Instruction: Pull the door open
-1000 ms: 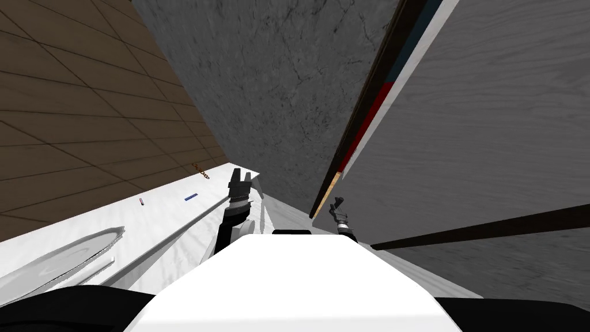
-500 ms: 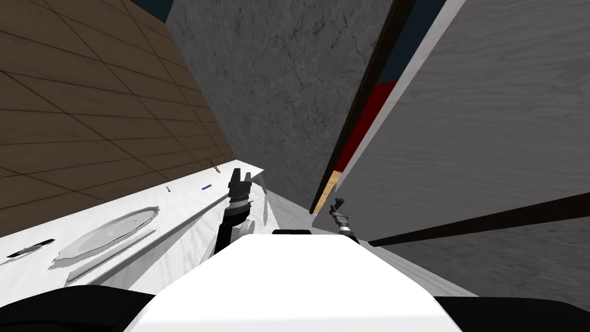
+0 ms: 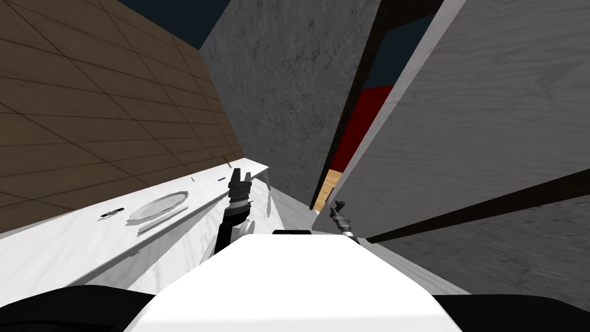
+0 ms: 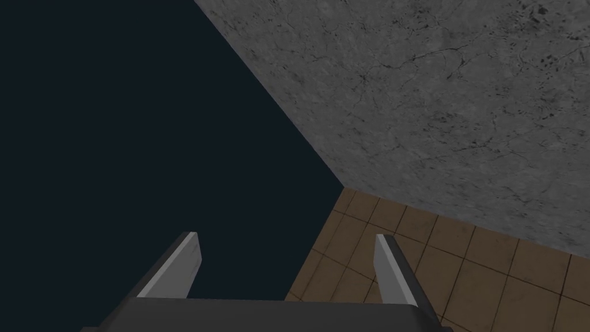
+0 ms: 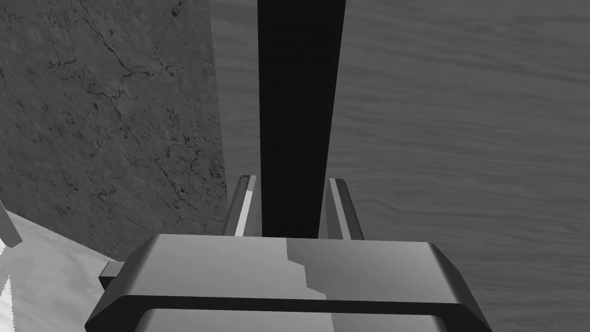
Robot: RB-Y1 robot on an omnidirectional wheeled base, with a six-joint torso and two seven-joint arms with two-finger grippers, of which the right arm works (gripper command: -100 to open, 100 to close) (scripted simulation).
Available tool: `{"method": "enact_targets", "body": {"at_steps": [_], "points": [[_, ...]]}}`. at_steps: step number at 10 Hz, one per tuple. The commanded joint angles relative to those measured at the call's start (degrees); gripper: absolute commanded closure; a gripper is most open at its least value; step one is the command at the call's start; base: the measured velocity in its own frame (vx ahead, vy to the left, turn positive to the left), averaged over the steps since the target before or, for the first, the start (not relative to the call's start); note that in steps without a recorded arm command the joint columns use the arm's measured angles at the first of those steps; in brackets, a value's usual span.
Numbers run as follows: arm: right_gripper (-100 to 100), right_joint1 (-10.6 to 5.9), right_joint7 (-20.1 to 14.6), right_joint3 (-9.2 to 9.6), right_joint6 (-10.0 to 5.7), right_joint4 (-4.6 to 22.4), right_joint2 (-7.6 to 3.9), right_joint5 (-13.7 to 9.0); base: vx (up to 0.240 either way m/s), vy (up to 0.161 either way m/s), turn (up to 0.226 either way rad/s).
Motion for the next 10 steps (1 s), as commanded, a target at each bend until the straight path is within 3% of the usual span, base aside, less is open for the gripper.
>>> {"method": "enact_targets", "body": {"at_steps": [1, 7, 8, 10], "points": [[100, 0.40, -0.9, 0.91, -1.23, 0.4, -0.75, 0.4, -0.150, 0.002, 0.129], [100, 1.94, -4.4, 4.44, -6.01, 1.8, -3.65, 2.1, -0.246, -0.058, 0.145], [100, 1.52, -4.3, 4.07, -5.81, 2.2, -3.41, 1.9, -0.111, -0.017, 0.016], [100, 1.79, -5.3, 5.07, -7.15, 3.0, -3.88, 2.3, -0.196, -0.043, 0.169]]}}
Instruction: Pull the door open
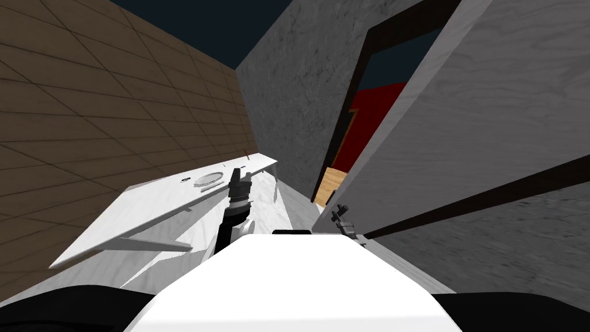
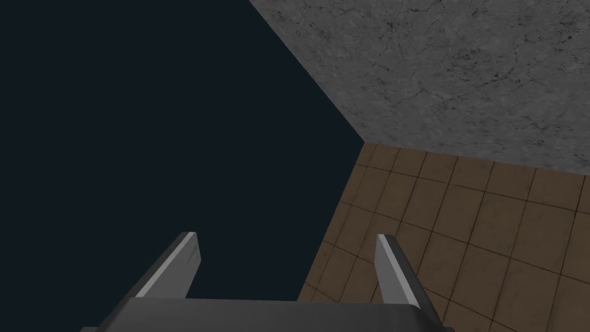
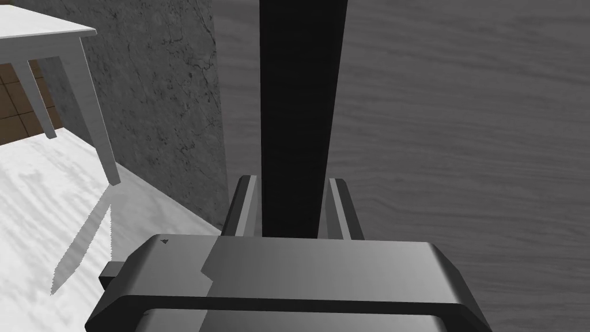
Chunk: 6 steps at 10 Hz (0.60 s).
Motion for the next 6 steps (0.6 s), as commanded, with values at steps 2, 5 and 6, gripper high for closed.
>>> {"method": "enact_targets", "body": {"at_steps": [2, 5, 6], "points": [[100, 0.21, -1.1, 1.28, -1.71, 1.1, -0.46, 0.5, -0.261, -0.101, 0.162], [100, 0.32, -2.3, 2.46, -3.57, 2.3, -1.16, 0.9, -0.222, -0.046, 0.151], [100, 0.35, -2.6, 2.81, -4.12, 2.6, -1.37, 1.0, -0.202, -0.042, 0.141]]}}
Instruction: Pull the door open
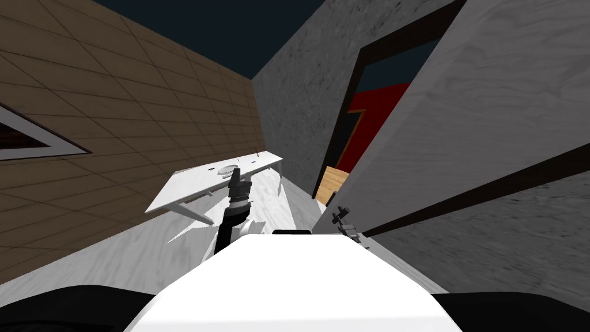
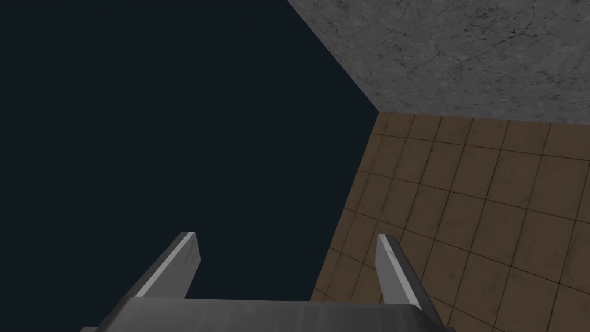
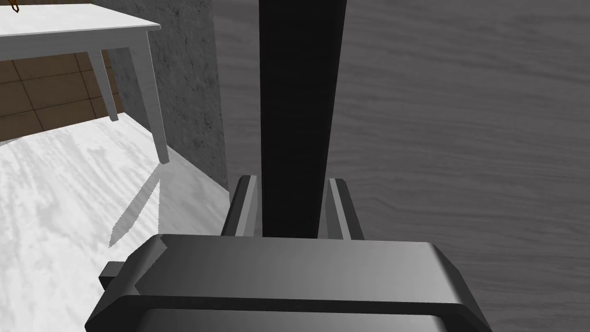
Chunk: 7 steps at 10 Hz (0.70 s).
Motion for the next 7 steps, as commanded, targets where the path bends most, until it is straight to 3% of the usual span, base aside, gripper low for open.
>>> {"method": "enact_targets", "body": {"at_steps": [1, 3, 7], "points": [[100, 0.16, -0.4, 0.54, -0.74, 0.3, -0.15, 0.2, -0.201, -0.062, 0.098], [100, -0.13, -0.7, 0.76, -1.00, 0.9, -0.20, 0.3, -0.107, -0.034, 0.068], [100, -0.72, -1.8, 1.68, -2.37, 2.6, -0.48, 0.7, -0.210, -0.059, 0.154]]}}
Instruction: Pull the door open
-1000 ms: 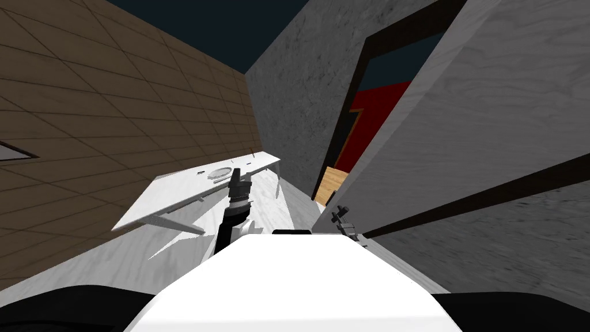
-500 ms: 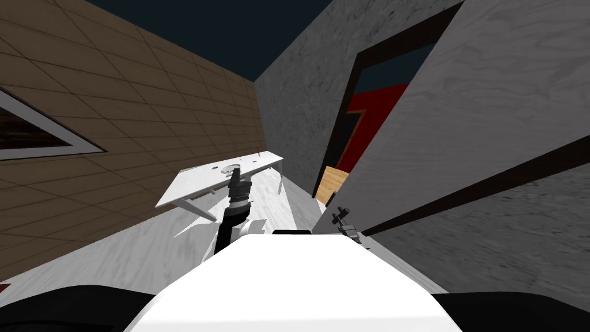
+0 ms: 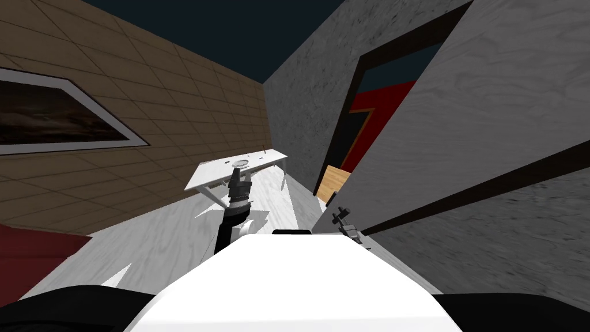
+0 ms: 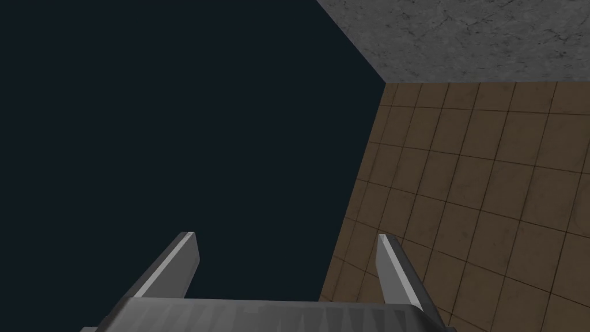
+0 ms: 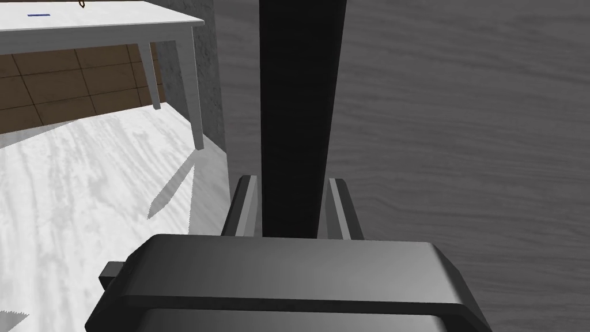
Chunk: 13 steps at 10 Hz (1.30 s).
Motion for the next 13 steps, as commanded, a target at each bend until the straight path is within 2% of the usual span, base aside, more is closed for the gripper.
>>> {"method": "enact_targets", "body": {"at_steps": [1, 5, 6, 13], "points": [[100, -0.04, -0.5, 0.56, -0.54, 0.7, -0.06, 0.2, -0.232, -0.045, 0.140], [100, -0.65, -1.7, 1.51, -1.96, 2.4, -0.35, 0.6, -0.211, -0.078, 0.143], [100, -0.73, -1.5, 1.35, -1.69, 2.0, -0.29, 0.5, -0.100, -0.024, 0.026], [100, -1.63, -3.0, 2.20, -3.32, 4.6, -0.34, 1.3, -0.184, -0.059, 0.142]]}}
